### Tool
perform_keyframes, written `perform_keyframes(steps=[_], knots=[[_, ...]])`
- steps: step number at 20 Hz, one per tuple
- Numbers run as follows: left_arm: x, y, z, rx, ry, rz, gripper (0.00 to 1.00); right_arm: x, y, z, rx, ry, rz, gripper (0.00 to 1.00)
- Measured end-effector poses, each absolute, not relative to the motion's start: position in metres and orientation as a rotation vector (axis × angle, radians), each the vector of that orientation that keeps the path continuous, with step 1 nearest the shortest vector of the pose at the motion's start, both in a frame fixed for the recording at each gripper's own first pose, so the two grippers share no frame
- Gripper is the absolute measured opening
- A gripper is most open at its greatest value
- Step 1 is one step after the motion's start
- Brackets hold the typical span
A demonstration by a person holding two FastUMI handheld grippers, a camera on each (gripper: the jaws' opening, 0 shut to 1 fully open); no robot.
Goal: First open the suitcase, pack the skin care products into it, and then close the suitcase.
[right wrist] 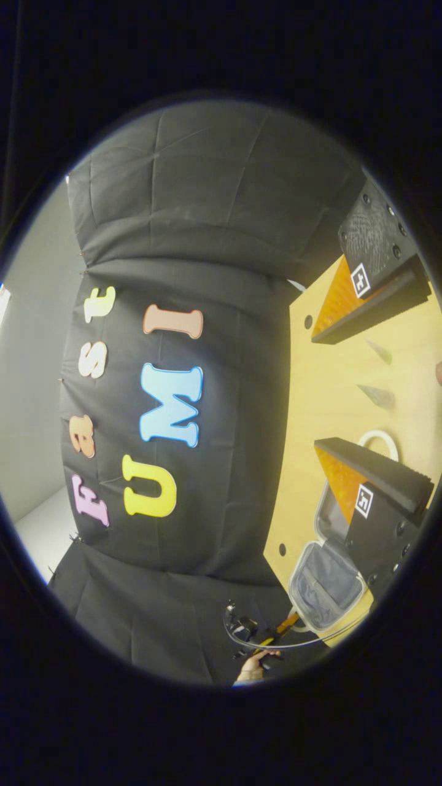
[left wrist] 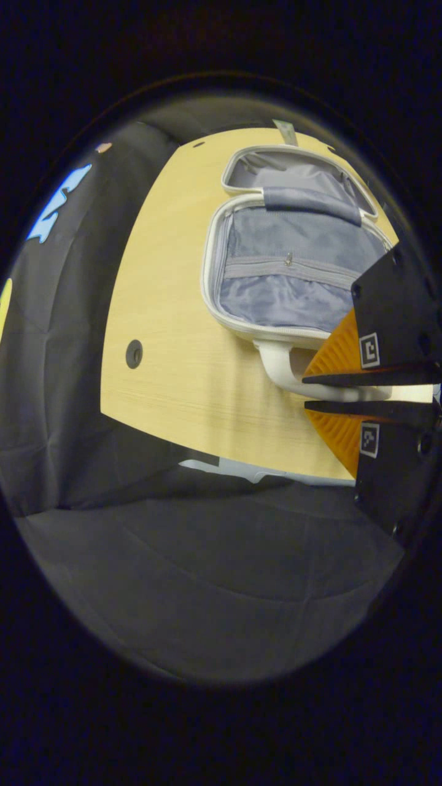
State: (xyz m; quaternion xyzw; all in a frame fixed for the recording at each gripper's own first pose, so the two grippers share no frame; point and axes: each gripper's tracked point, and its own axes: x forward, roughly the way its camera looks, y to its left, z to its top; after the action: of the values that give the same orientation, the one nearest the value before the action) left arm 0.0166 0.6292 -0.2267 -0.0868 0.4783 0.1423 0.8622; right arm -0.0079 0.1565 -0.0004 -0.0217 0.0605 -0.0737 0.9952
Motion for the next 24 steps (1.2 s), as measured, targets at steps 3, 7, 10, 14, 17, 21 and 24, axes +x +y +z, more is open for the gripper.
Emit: perform_keyframes(steps=[3, 7, 10, 14, 17, 21, 24], knots=[[0.013, 0.644, -0.237, -0.230, 0.990, 0.332, 0.27, -0.009, 0.152, -0.003, -0.046, 0.130, -0.161, 0.93], [0.015, 0.653, -0.232, -0.225, 0.883, 0.398, 0.45, -0.011, 0.142, -0.003, -0.027, 0.125, -0.177, 0.93], [0.016, 0.665, -0.196, -0.176, 0.711, 0.487, 0.94, -0.011, 0.136, -0.005, -0.024, 0.122, -0.175, 0.93], [0.021, 0.631, -0.134, -0.146, 0.478, 0.507, 0.99, -0.013, 0.126, -0.008, -0.019, 0.110, -0.157, 0.93], [0.025, 0.577, -0.094, -0.125, 0.346, 0.462, 0.98, -0.014, 0.112, -0.011, -0.018, 0.106, -0.147, 0.93], [0.043, 0.458, -0.057, -0.031, 0.163, 0.327, 0.98, -0.018, 0.084, -0.021, 0.015, 0.105, -0.144, 0.93], [0.056, 0.360, -0.048, -0.016, 0.117, 0.198, 0.97, -0.020, 0.060, -0.029, 0.019, 0.113, -0.142, 0.93]])
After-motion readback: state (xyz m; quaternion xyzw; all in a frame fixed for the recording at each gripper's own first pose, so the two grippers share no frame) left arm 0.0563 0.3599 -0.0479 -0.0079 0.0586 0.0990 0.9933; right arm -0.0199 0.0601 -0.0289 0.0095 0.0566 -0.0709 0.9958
